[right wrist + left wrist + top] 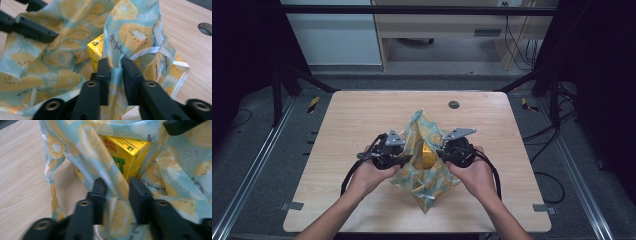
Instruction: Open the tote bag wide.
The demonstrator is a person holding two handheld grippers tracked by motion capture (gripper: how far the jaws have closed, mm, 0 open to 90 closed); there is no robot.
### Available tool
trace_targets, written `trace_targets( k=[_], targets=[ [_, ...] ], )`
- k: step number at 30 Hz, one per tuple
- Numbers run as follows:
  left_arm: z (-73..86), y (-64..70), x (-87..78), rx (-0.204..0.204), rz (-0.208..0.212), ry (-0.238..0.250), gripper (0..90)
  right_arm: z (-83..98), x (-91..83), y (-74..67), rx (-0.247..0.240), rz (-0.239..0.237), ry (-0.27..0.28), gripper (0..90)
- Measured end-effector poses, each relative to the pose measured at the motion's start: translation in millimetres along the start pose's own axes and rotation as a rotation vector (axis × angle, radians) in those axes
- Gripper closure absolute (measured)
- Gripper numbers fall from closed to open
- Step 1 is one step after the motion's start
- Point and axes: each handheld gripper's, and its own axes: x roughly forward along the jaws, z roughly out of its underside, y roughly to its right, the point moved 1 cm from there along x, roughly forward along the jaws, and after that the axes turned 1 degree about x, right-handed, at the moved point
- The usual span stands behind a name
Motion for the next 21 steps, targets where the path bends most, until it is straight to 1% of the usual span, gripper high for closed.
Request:
trace_targets(
  k=[2,5,10,14,16,20,21],
  targets=[
    [1.2,-1.6,-0.2,-0.005,0.008,0.005,78.1,0.2,-0.3,-0.1,-0.005,-0.003,0.002,83.1],
    [1.2,-2.1,-1.3,-0.002,0.007,0.016,87.9,0.1,-1.2,0.0,-0.004,-0.004,0.01,86.6],
    [0.5,1.2,-1.1,0.021,-0.004,0.013,90.0,0.0,-1.8,0.0,-0.012,-0.005,0.014,87.4],
    [-0.1,1.7,-3.0,0.023,-0.014,0.019,90.0,-0.3,-3.2,-0.3,-0.02,0.0,0.02,87.7],
    [0.2,1.7,-4.9,0.031,-0.026,0.021,90.0,-0.3,-5.0,0.5,-0.02,0.002,0.023,87.9],
    [2.3,-0.5,-7.6,0.052,-0.059,0.017,90.0,1.0,-9.3,4.3,-0.026,0.023,0.033,88.2],
    [3.0,-1.5,-7.2,0.052,-0.065,0.015,90.0,1.9,-10.3,6.0,-0.026,0.032,0.031,88.2]
  ],
)
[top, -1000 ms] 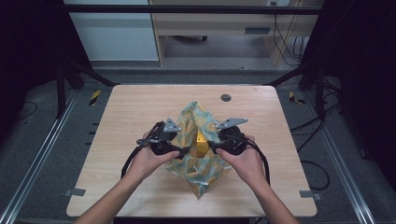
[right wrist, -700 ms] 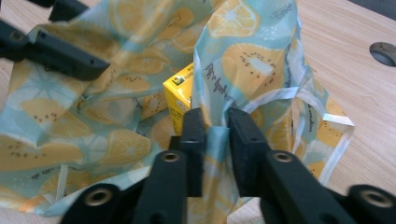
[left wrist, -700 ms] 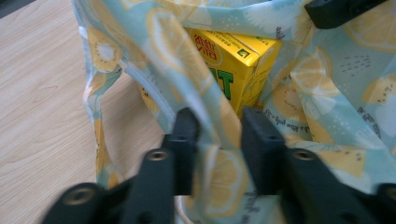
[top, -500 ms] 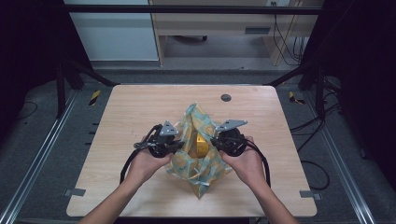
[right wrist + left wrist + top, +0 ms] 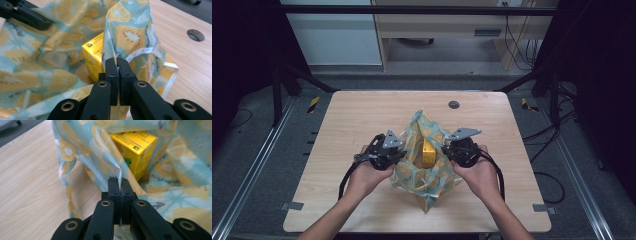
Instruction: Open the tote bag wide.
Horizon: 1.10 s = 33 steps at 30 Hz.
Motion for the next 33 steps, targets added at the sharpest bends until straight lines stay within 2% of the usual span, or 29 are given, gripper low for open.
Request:
trace_targets(
  k=[9,23,24,27,33],
  targets=[
    [9.0,-7.8,10.4,0.009,-0.048,-0.021,90.0,11.0,1.1,13.5,0.009,0.044,-0.009,88.3],
    [4.0,-7.4,5.0,0.031,-0.063,0.004,90.0,11.8,-3.4,18.7,0.019,0.058,0.008,88.5],
    [3.9,-6.9,5.4,0.017,-0.064,0.018,90.0,11.6,-4.2,19.9,0.019,0.059,0.011,88.5],
    [3.4,-7.9,3.4,0.016,-0.068,0.026,90.0,11.2,-6.5,21.7,0.023,0.063,0.017,88.5],
    [1.7,-9.3,2.3,0.033,-0.081,0.019,90.0,11.1,-9.7,24.8,0.03,0.072,0.021,88.5]
  ],
)
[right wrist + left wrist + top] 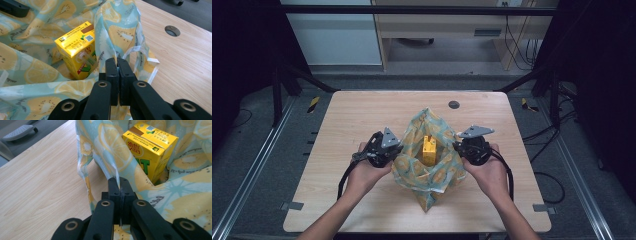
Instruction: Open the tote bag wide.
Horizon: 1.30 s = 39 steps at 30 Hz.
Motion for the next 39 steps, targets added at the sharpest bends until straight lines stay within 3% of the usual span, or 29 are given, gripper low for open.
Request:
trace_targets(
  k=[17,26,39],
  targets=[
    [18.3,-9.4,22.2,-0.033,0.014,-0.05,90.0,23.4,12.7,19.3,0.033,0.046,-0.046,88.6],
    [28.4,-8.9,30.9,-0.016,0.016,-0.095,90.0,38.9,19.7,24.9,0.046,0.043,-0.079,88.6],
    [43.0,-11.4,41.6,-0.031,0.02,-0.133,90.0,59.6,28.9,30.4,0.054,0.034,-0.119,88.7]
  ],
)
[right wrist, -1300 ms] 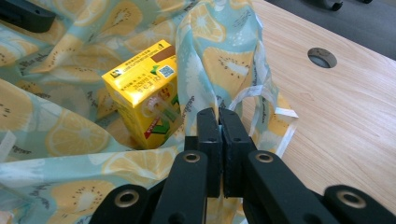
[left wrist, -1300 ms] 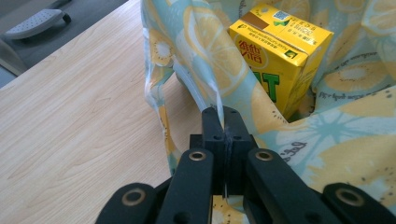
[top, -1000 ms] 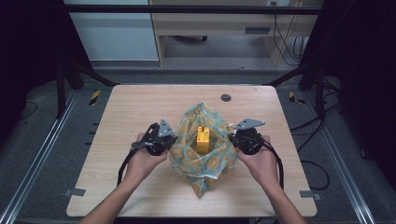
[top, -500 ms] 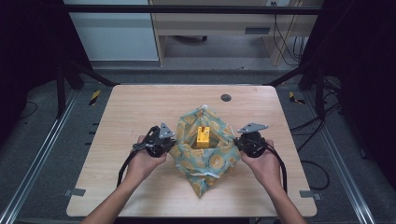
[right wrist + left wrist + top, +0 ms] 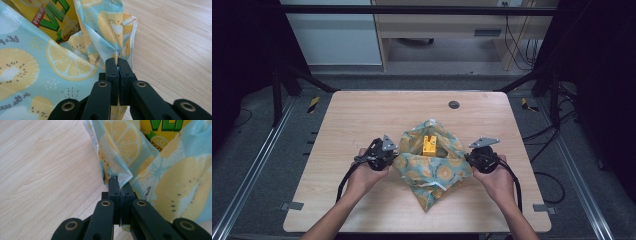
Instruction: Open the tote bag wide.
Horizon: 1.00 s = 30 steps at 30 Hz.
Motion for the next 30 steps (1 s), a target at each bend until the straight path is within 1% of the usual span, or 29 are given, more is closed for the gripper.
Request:
trace_targets(
  k=[5,6,7,12,16,20,26,30],
  targets=[
    [6.2,-1.4,4.4,-0.004,0.002,-0.015,90.0,0.4,1.9,-0.6,-0.007,0.005,-0.008,88.8],
    [7.3,-1.7,4.9,-0.006,0.003,-0.019,90.0,0.8,2.4,-0.5,-0.015,0.008,-0.011,88.8],
    [8.3,-1.9,5.4,-0.008,0.001,-0.017,90.0,1.1,2.5,-0.9,-0.014,0.006,-0.017,88.9],
    [10.8,-2.0,5.5,-0.012,0.004,-0.014,90.0,2.7,4.5,-1.6,-0.027,0.012,-0.018,89.0],
    [13.6,-1.9,7.1,-0.017,0.013,-0.021,90.0,8.7,7.0,-0.7,-0.009,0.005,-0.028,89.1],
    [15.2,-1.1,8.6,-0.018,0.019,-0.029,90.0,13.5,9.7,-0.1,-0.008,0.005,-0.039,89.1],
    [18.7,-3.3,11.5,-0.031,0.02,-0.041,90.0,13.9,12.0,1.5,-0.01,0.005,-0.045,89.1],
    [20.1,-4.2,12.5,-0.038,0.022,-0.041,90.0,14.7,14.5,1.9,0.002,0.002,-0.06,89.2]
  ],
)
